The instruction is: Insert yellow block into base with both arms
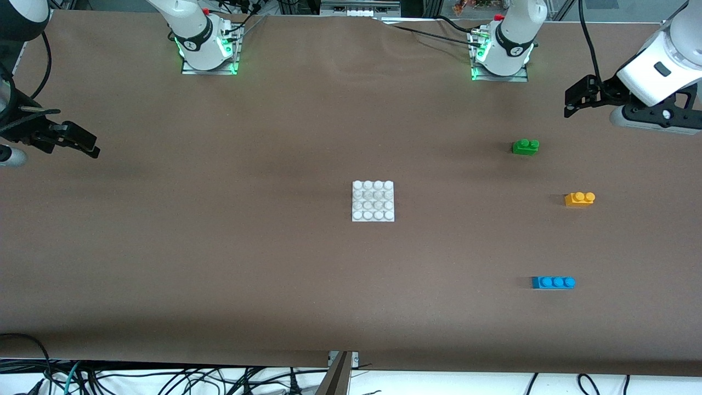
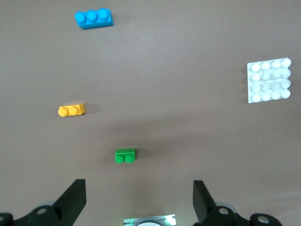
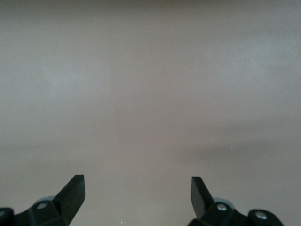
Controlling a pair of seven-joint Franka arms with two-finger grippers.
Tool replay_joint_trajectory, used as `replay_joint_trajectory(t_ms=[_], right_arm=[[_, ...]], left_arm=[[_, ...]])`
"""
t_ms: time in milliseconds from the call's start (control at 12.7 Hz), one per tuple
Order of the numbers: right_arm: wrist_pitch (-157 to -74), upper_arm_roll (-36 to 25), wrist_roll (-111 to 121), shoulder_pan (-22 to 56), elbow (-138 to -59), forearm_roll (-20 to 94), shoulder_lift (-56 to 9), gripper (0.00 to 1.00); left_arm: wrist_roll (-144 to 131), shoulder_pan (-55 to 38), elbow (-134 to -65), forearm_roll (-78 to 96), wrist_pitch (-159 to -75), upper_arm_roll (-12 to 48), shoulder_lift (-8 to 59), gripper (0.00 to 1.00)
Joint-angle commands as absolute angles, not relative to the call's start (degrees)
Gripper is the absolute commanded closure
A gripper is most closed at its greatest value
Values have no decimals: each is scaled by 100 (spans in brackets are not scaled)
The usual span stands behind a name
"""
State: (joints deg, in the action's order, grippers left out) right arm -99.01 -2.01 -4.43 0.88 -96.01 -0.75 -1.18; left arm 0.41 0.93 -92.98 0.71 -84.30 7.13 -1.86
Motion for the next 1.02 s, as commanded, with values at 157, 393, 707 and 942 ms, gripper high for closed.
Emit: replay_joint_trajectory(t_ms=[157, 393, 707, 942], right_arm=[[-9888, -149, -387, 53, -9668, -114, -44, 0], [-9888, -149, -396, 53, -9659, -114, -53, 0], [-9888, -149, -395, 53, -9668, -114, -44, 0], [-9888, -149, -387, 53, -9668, -114, -53, 0]], left_arm=[[79, 97, -10018, -211, -9043, 721, 8, 0], [80, 97, -10606, -193, -9271, 712, 53, 0], [-69, 105, -11933, -185, -10667, 703, -26, 0], [-123, 158, -12295, -202, -11073, 694, -18, 0]])
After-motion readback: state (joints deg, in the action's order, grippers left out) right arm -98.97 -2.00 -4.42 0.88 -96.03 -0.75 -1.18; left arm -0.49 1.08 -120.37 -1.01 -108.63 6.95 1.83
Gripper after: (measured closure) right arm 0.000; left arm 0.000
